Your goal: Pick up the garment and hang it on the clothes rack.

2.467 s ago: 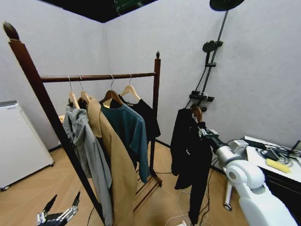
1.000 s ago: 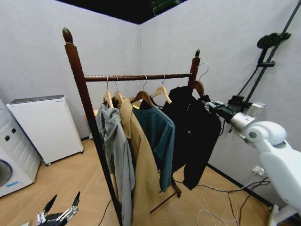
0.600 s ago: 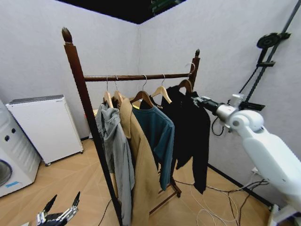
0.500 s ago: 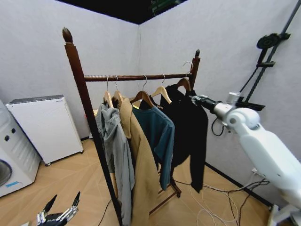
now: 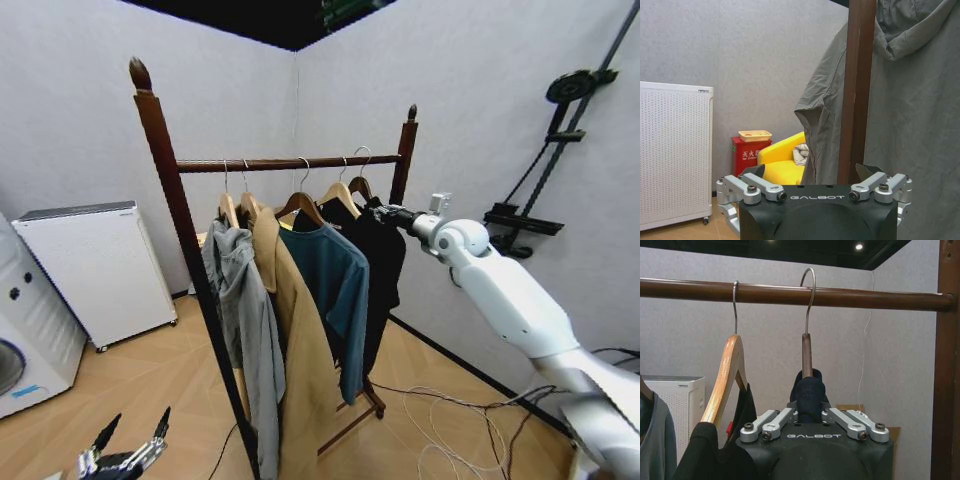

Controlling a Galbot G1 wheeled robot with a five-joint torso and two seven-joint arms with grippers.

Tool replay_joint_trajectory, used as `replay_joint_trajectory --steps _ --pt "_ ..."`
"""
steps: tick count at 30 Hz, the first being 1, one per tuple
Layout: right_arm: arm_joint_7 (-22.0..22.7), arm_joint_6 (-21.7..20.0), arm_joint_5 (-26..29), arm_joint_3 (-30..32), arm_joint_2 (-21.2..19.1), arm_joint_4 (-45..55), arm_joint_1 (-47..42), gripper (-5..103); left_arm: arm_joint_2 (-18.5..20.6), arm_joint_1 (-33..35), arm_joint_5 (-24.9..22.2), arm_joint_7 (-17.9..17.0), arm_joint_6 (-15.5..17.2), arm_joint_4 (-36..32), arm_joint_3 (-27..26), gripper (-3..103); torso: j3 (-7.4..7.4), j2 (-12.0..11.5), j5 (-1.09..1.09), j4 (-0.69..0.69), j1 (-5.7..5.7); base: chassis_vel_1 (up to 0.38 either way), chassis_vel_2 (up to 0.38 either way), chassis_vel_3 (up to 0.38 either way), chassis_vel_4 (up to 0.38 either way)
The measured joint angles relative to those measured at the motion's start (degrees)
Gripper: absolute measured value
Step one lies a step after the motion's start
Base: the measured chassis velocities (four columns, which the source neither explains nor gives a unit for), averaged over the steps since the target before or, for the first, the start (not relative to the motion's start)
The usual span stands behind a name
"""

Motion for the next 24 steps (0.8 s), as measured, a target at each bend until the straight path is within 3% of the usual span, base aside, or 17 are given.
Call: replay_joint_trajectory --steps 10,18,20,23,24 --pt "5.73 -5.15 1.40 0.32 -1.95 2.20 -1.03 15 0.00 0.00 0.00 0.00 0.00 0.00 0.00 100 -0.01 0.01 -0.01 -0.01 0.00 0.000 0.000 0.000 0.000" --pt "6.34 -5.25 -0.06 1.60 -2.89 4.20 -4.21 12 0.00 0.00 0.00 0.00 0.00 0.00 0.00 100 -0.01 0.01 -0.01 0.01 -0.01 0.000 0.000 0.000 0.000" --pt "6.73 -4.99 -0.16 2.31 -3.15 5.17 -5.15 15 0.00 0.00 0.00 0.00 0.00 0.00 0.00 100 -0.01 0.01 -0.02 0.02 -0.01 0.000 0.000 0.000 0.000" --pt "10.59 -5.62 3.65 6.12 -5.39 11.16 -9.04 31 0.00 0.00 0.00 0.00 0.00 0.00 0.00 100 -0.01 0.01 0.01 0.01 0.00 0.000 0.000 0.000 0.000" --pt "10.59 -5.62 3.65 6.12 -5.39 11.16 -9.04 31 0.00 0.00 0.00 0.00 0.00 0.00 0.00 100 -0.01 0.01 0.01 0.01 0.00 0.000 0.000 0.000 0.000"
